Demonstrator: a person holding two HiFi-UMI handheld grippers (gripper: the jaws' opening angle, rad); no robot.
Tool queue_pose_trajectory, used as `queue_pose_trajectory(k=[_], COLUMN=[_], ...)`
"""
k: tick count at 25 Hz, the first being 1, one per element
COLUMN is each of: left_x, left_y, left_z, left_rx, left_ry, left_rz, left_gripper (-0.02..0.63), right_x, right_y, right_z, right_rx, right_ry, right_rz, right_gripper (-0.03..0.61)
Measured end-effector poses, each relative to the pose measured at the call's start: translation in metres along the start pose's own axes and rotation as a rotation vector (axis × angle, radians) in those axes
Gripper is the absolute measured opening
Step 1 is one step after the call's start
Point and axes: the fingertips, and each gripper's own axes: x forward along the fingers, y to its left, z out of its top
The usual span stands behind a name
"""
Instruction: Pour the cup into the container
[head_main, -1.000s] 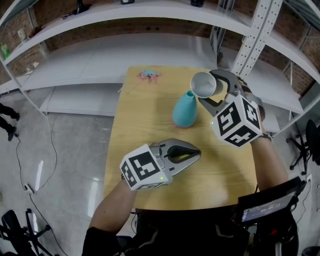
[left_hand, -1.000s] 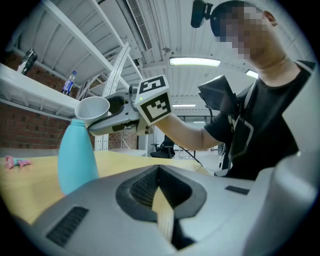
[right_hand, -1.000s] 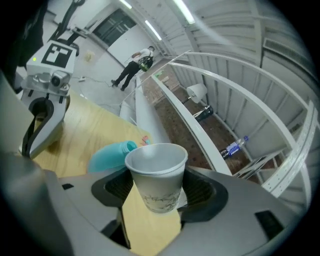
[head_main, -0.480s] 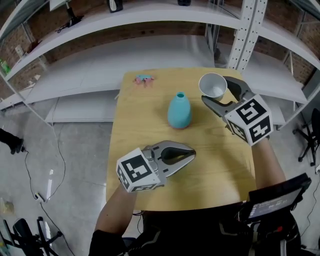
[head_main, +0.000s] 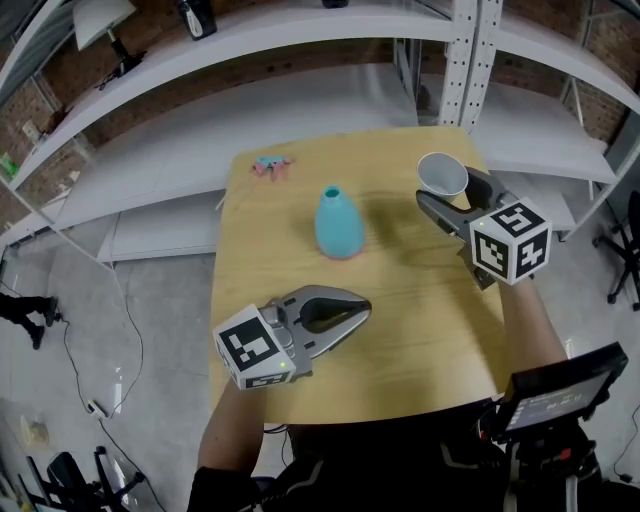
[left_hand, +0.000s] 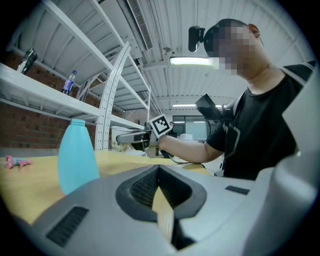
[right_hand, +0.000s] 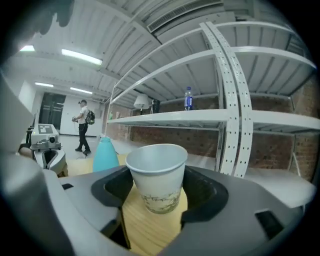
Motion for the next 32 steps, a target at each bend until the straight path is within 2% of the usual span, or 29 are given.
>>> queue_pose_trajectory(k=[8, 19, 32], left_x=[0.0, 0.001, 0.002], left_y=[0.002, -0.001, 0.0], left_z=[0.0, -0.001, -0.002], left_rx=[0.004, 0.011, 0.009], left_ry=[0.008, 0.009, 0.009], left_rz=[0.011, 0.014, 0.018], left_gripper=[0.002, 0.002, 0.002], right_x=[-0.008, -0.009, -0.007], right_y=[-0.03, -0.03, -0.029], right_z=[-0.038, -0.064, -0.068], right_rx=[0.149, 0.176, 0.194], right_ry=[0.012, 0.075, 0.075], right_rz=[-0.048, -0.041, -0.023], right_gripper=[0.31, 0.311, 0.311])
